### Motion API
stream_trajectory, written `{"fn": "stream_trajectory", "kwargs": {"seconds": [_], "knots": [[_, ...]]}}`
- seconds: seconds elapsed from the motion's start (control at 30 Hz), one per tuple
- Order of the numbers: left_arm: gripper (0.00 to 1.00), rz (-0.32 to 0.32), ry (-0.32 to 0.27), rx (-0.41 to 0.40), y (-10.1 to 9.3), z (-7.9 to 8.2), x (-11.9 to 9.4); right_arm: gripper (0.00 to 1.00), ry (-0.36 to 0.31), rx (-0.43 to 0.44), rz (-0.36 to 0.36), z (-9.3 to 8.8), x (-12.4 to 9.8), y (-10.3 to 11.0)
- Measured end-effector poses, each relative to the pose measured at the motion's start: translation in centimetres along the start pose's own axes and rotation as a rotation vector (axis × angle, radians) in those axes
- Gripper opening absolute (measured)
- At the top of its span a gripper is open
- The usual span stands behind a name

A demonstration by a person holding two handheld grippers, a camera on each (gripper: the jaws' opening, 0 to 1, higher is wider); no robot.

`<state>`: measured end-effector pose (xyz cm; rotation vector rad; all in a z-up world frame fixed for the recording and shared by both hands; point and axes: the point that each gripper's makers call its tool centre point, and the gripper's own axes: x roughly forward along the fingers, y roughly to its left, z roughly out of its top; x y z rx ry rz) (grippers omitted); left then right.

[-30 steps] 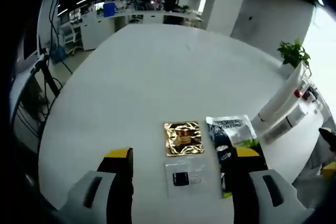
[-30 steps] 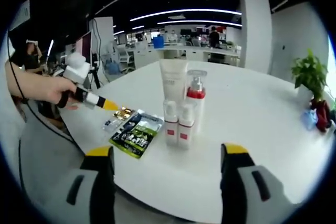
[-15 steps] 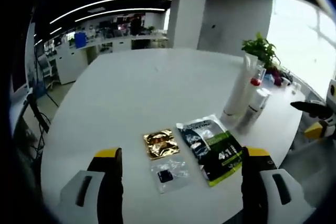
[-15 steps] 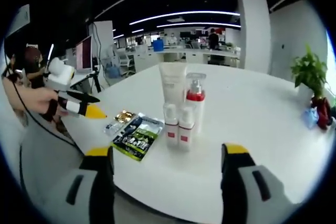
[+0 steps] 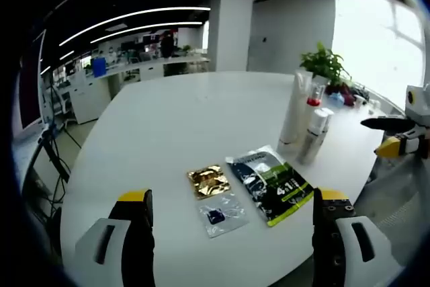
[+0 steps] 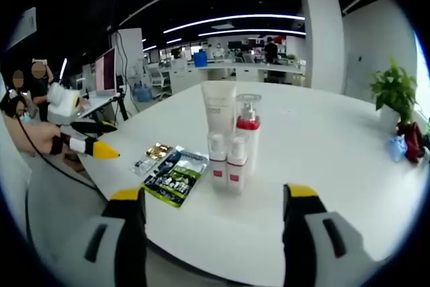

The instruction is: Arrange the skincare products in the storage area until every visible bottle or jar stands upright without overlapping.

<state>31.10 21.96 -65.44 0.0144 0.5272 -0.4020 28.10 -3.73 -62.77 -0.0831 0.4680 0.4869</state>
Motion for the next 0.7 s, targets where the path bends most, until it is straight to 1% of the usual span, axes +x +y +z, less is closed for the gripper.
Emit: {"fn": "stream_trajectory", "kwargs": {"seconds": [0.13,0.23,0.33,0.47,0.7], "knots": [[0.97,0.000,-0.017,0.001,-0.07,0.24,-0.29,0.84,-0.001,0.005,0.010,-0.01,0.04,0.10],[0.97,0.010,-0.043,-0.009,0.21,0.72,-0.32,0.84,0.003,0.001,0.016,-0.08,0.09,0.22],[0.97,0.021,-0.038,-0.017,0.51,0.49,-0.35,0.84,0.011,-0.002,0.022,-0.21,0.15,0.36],[0.97,0.025,-0.040,-0.012,0.34,0.51,-0.40,0.84,0.020,-0.010,0.023,-0.35,0.19,0.41],[0.97,0.029,-0.015,0.001,0.37,0.05,-0.34,0.84,0.027,-0.010,0.023,-0.44,0.25,0.39]]}}
